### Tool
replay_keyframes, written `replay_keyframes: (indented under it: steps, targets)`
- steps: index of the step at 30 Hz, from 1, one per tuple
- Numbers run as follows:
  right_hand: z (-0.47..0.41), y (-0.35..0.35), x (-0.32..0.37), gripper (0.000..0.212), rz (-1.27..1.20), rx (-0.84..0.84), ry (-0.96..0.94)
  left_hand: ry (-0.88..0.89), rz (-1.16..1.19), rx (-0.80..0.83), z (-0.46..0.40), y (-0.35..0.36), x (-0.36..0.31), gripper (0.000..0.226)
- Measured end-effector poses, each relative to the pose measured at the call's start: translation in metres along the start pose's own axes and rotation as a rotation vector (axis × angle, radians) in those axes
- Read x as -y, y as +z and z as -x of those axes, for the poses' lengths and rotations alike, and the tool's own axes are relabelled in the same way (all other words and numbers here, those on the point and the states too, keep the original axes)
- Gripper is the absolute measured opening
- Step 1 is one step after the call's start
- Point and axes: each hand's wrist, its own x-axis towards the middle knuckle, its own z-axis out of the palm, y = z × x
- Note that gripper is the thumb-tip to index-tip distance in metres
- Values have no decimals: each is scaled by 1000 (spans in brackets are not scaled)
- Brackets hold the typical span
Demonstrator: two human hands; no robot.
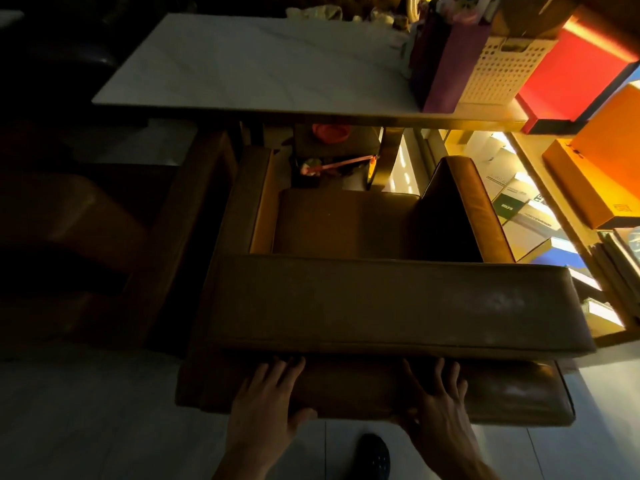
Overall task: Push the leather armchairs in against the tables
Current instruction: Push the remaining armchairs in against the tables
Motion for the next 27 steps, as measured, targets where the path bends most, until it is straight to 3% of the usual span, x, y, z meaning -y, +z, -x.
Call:
replay_keyframes:
  steps: [10,27]
  targets:
    - [-39,-17,12,99,51,-56,0,-59,110,128,-38,-19,5,82]
    - [-91,-47,14,98,143,-232,-18,-70,179,0,-98,-17,10,80]
